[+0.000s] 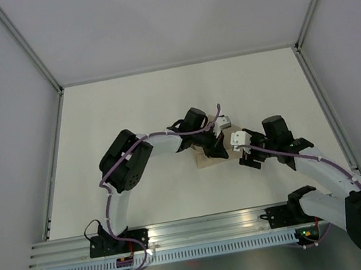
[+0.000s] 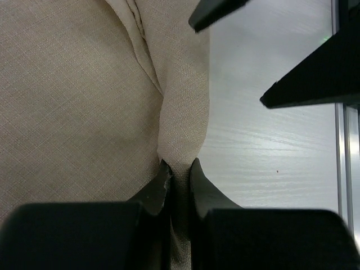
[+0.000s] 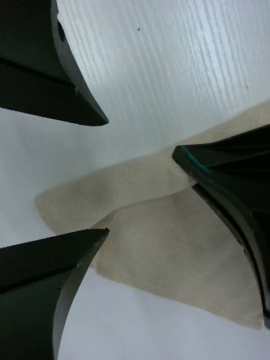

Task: Fold the napkin, place the utensils inside, and roll it up
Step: Roll the napkin at the center of the board.

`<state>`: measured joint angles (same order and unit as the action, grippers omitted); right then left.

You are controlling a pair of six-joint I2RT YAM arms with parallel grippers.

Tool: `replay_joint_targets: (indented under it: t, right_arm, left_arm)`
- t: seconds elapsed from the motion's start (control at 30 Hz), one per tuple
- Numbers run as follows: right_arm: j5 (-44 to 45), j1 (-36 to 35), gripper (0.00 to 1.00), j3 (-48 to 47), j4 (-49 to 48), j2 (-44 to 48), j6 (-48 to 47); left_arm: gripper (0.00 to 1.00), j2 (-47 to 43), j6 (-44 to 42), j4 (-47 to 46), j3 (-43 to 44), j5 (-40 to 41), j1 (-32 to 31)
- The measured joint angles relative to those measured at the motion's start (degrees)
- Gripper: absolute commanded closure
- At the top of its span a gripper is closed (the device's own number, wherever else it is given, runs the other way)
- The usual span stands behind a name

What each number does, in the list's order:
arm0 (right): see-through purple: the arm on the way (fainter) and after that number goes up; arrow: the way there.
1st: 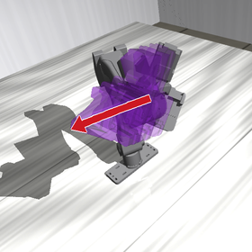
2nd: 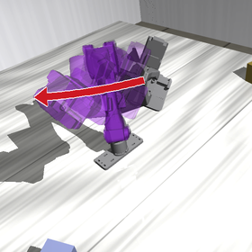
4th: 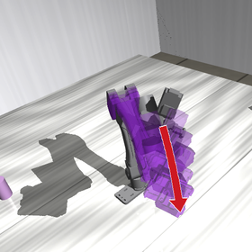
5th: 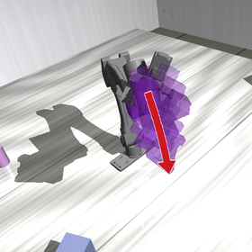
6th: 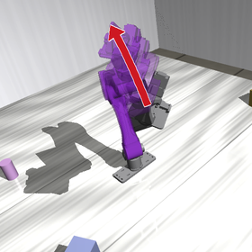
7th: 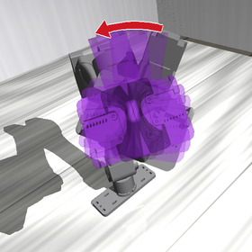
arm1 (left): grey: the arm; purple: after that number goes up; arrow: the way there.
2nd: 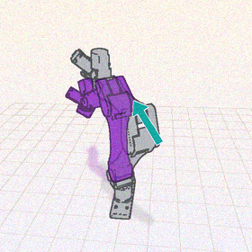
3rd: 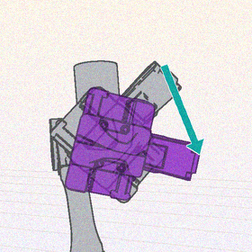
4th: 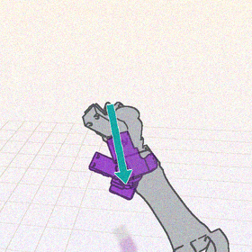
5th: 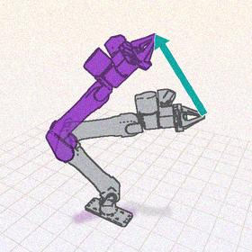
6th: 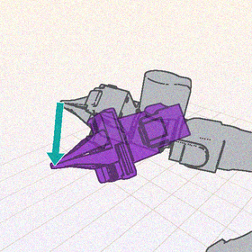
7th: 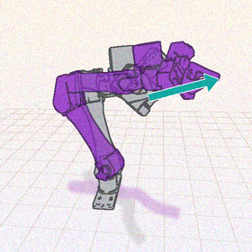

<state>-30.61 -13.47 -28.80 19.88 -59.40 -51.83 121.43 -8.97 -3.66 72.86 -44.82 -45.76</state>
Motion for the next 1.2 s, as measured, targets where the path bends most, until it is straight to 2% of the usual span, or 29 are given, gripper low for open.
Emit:
replay_joint_targets:
  t: [0.2, 0.37, 0.6, 0.7, 0.97, 1.07, 1.1, 1.2]
  right_arm:
    - [6.73, -7.78, 0.20, 5.68, -10.05, 1.22, 0.20]
    - [10.29, -10.58, 0.20, 6.64, -16.76, -3.56, 0.00]
    - [13.33, -13.18, 0.25, 6.93, -21.16, -7.87, 0.02]
    - [14.19, -13.55, 0.31, 6.82, -22.71, -9.60, -0.02]
    - [15.37, -14.08, 0.35, 5.20, -23.50, -12.44, -0.31]
    - [15.39, -14.34, 0.46, 4.20, -22.25, -13.49, -0.39]
    - [15.39, -14.53, 0.55, 3.78, -21.64, -13.86, -0.46]
    - [15.04, -14.97, 0.71, 2.67, -19.32, -14.86, -0.70]
  left_arm:
    - [0.98, 1.90, 1.27, 1.97, 2.32, -3.23, 1.01]
    - [0.98, 3.04, 1.70, 3.28, 3.67, -5.09, 1.49]
    - [0.98, 3.67, 1.77, 4.02, 4.48, -6.27, 1.70]
    - [0.98, 3.85, 1.79, 4.07, 4.61, -6.58, 1.77]
    - [0.96, 4.04, 1.81, 4.20, 4.81, -6.88, 1.84]
    - [0.92, 3.96, 1.84, 4.26, 4.79, -6.78, 1.84]
    - [0.89, 3.89, 1.84, 4.33, 4.79, -6.67, 1.81]
    - [0.80, 3.67, 1.86, 4.44, 4.76, -6.10, 1.81]
